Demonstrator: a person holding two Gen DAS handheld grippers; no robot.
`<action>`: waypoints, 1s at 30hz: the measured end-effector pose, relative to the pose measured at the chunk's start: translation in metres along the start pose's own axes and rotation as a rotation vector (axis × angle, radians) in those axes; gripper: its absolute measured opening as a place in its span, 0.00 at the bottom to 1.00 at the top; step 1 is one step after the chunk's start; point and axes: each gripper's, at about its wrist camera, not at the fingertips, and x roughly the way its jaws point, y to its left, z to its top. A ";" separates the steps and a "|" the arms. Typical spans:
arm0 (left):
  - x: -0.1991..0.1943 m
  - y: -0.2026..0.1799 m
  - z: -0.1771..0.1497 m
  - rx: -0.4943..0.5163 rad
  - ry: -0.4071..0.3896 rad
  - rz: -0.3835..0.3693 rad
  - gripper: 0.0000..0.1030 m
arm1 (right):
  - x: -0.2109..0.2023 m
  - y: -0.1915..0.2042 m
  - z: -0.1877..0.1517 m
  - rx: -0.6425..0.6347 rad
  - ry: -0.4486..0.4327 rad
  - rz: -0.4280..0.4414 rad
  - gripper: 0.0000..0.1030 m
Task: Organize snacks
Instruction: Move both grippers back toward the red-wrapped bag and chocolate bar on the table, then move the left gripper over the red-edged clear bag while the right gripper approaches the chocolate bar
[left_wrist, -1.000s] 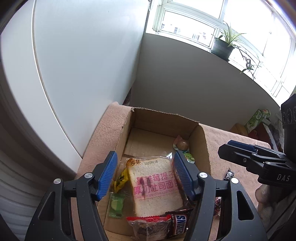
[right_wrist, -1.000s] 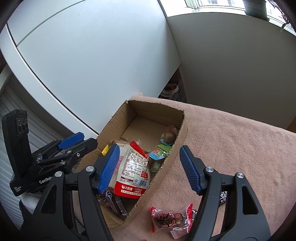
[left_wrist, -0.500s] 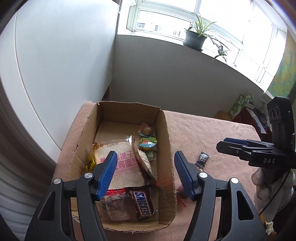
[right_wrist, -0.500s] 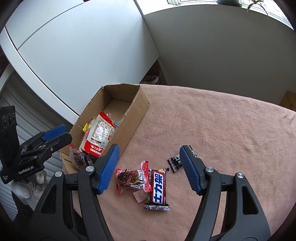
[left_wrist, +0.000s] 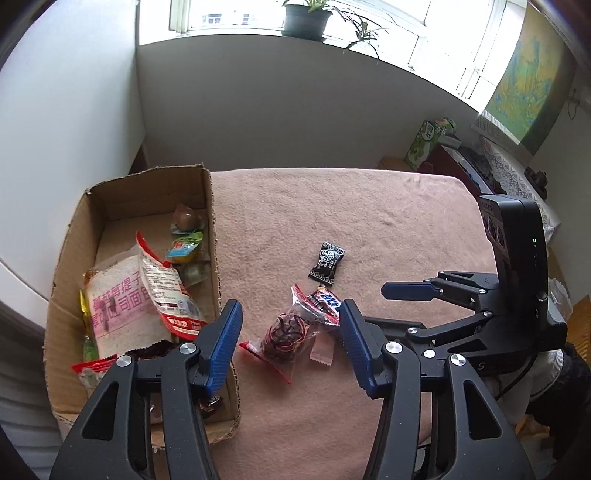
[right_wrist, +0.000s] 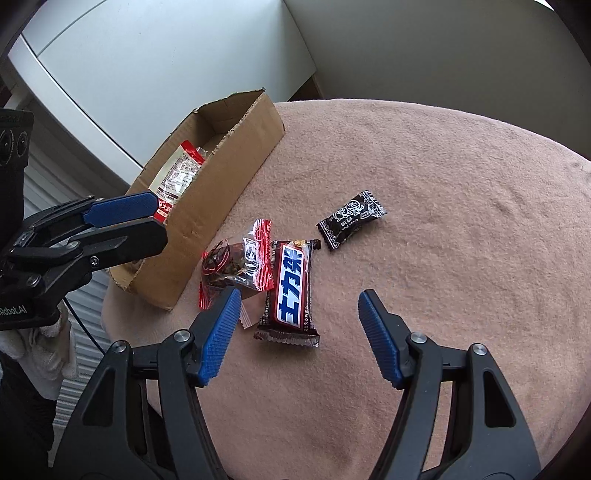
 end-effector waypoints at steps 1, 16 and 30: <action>0.006 -0.002 0.003 0.002 0.016 -0.002 0.51 | 0.002 0.001 -0.001 -0.006 0.001 -0.007 0.68; 0.073 -0.015 0.018 -0.077 0.221 0.052 0.43 | 0.015 0.006 -0.007 -0.081 0.002 -0.083 0.58; 0.063 -0.010 0.002 -0.146 0.234 -0.006 0.43 | 0.002 -0.025 -0.010 -0.088 0.004 -0.164 0.52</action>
